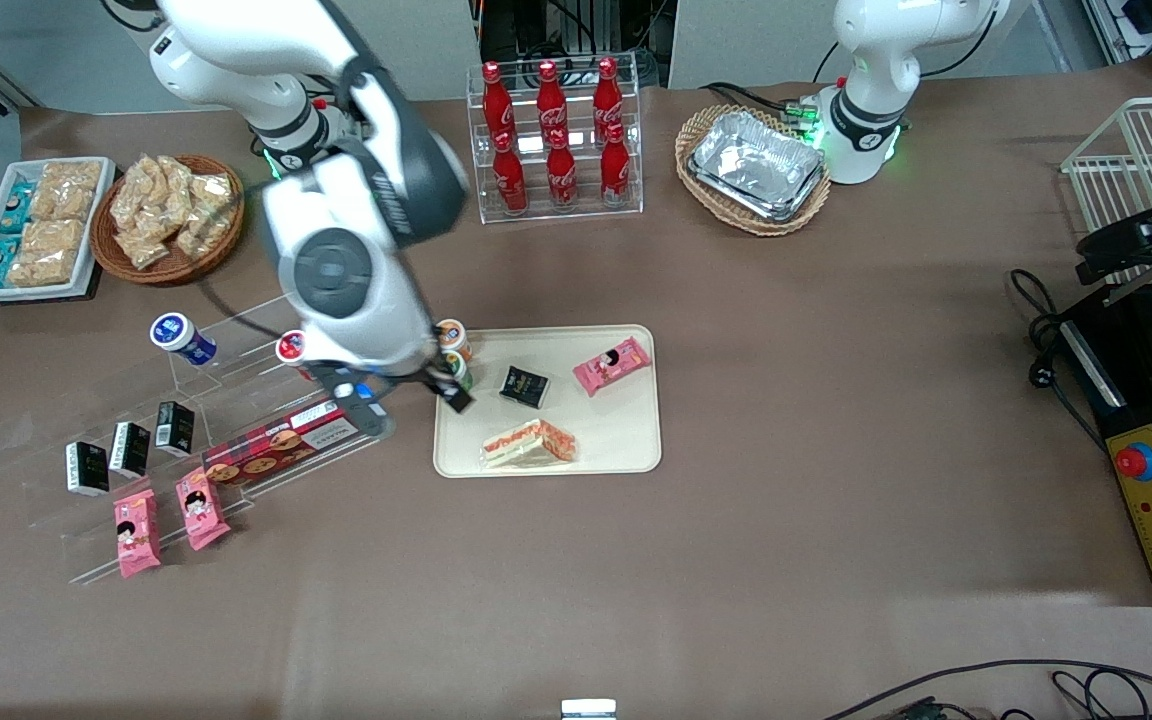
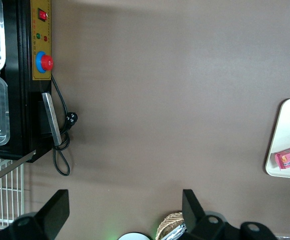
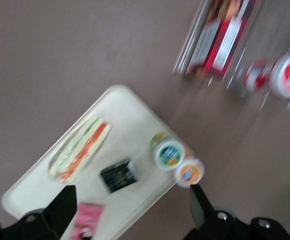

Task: Place sandwich on tray

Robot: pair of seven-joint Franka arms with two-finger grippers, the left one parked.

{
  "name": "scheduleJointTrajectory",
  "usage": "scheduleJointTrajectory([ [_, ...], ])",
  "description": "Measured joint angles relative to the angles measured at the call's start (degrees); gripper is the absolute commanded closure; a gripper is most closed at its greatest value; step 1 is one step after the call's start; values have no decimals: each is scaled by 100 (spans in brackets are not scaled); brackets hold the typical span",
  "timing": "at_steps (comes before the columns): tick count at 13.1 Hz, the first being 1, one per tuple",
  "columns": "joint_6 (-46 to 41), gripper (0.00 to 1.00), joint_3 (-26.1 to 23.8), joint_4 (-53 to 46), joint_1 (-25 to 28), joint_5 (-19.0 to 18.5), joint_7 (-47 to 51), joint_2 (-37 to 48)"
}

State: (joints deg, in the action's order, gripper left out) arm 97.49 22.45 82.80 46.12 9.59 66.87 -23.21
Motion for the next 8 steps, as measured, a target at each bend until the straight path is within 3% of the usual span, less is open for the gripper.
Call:
scheduleJointTrajectory([
  [4, -323, 0, 121, 325, -247, -944, -2338, 589],
  [8, -298, 0, 154, 662, -1087, -977, -4601, 1138],
])
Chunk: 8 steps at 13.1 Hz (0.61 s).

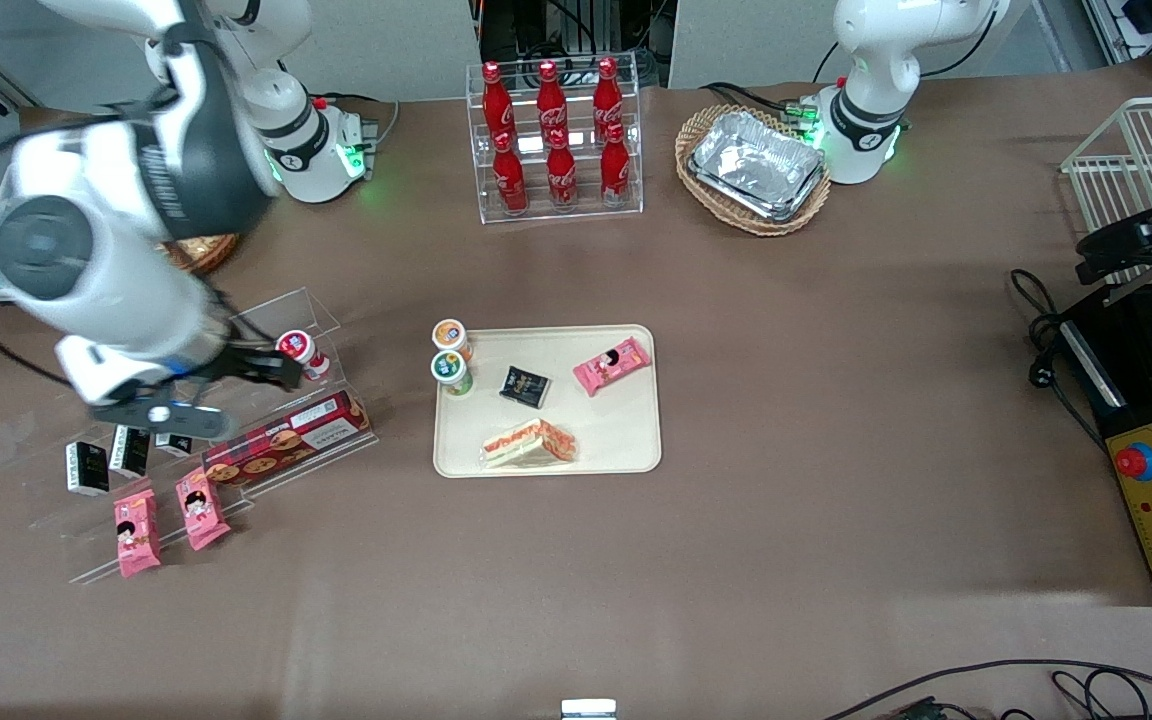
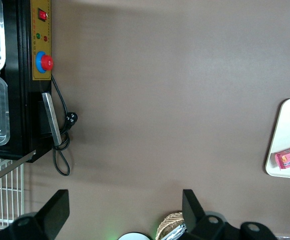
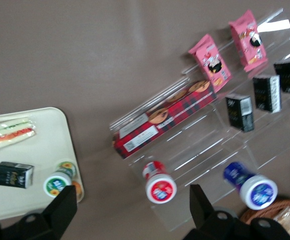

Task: Place sandwich on tray

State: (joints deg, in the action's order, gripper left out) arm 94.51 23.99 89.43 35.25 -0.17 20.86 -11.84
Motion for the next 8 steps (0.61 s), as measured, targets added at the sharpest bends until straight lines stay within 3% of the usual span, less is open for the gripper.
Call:
scheduleJointTrajectory([
  [5, 611, 0, 11, 651, -864, -22, -2032, 742],
  [8, 698, 0, 13, 679, -1352, 10, -2573, 927],
])
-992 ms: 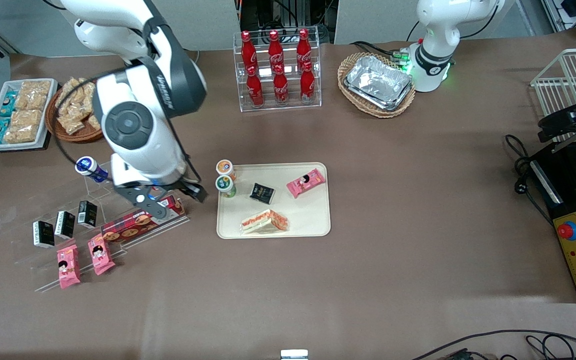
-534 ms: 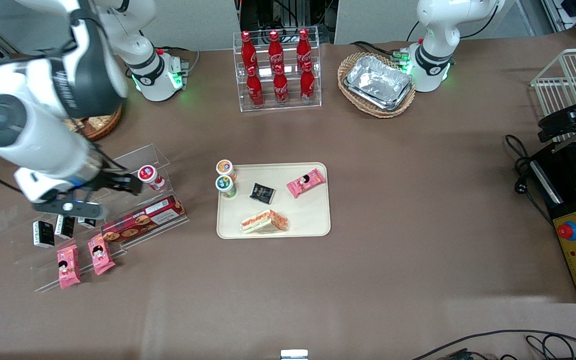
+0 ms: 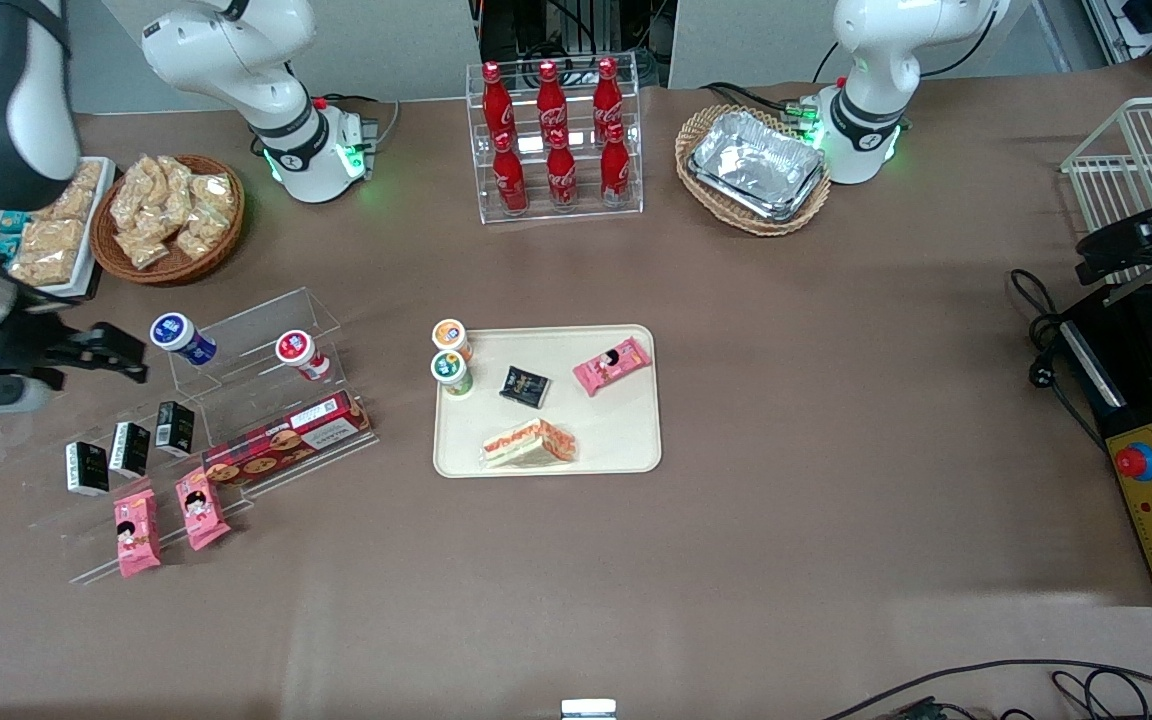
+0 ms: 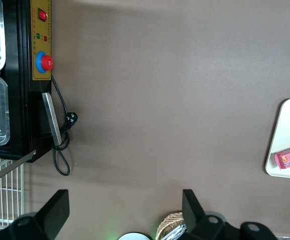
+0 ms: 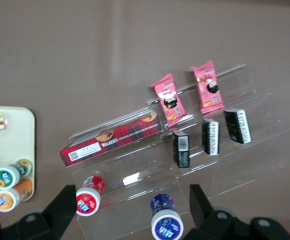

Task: Place sandwich on tray

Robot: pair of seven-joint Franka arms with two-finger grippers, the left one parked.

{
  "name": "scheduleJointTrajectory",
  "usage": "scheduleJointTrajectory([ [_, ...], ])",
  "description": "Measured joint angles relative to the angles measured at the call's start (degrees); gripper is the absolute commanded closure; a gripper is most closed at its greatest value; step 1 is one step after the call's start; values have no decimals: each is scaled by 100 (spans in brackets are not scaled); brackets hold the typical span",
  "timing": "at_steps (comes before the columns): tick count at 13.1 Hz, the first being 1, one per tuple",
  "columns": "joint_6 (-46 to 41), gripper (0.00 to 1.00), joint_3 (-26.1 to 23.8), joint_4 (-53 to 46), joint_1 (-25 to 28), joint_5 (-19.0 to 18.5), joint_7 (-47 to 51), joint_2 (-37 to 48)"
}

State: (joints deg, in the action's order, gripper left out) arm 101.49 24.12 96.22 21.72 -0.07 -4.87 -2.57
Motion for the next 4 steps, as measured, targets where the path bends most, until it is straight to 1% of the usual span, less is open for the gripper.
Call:
scheduleJointTrajectory([
  [2, 93, 0, 8, -80, -176, 8, -8, 46],
  [4, 108, 0, 14, -204, -361, 145, -19, 15],
])
